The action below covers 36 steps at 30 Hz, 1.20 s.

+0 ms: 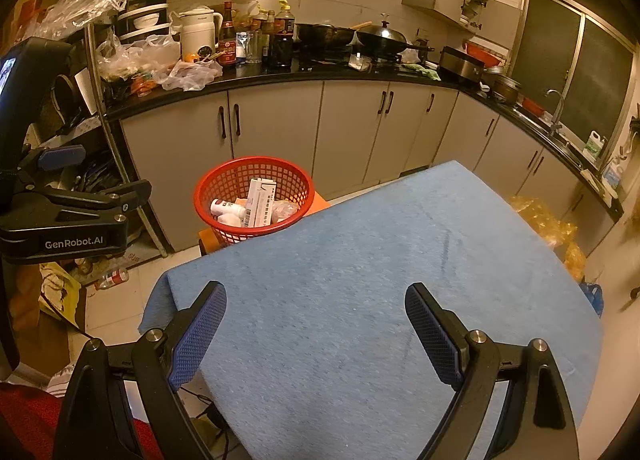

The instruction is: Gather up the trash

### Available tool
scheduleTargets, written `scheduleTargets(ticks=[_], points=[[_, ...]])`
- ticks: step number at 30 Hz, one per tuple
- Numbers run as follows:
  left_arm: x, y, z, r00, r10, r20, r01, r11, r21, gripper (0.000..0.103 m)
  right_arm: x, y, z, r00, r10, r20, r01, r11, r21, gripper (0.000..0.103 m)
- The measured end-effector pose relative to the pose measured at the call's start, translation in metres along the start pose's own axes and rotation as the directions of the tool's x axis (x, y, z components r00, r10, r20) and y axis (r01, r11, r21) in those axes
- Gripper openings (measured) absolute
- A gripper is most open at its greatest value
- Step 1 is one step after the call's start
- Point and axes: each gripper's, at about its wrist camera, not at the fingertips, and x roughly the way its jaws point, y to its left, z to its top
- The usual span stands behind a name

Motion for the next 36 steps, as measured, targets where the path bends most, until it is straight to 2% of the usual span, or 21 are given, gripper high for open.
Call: scheduleTargets(ticks=[36], points=[[0.0077,0.006,-0.0041,1.0,0.001,-0.023,-0.001,1.0,-0.012,0.1,0.0086,0.0088,0.0023,1.0,0.014,-0.011,-0.014,1.0,-0.009,0.094]])
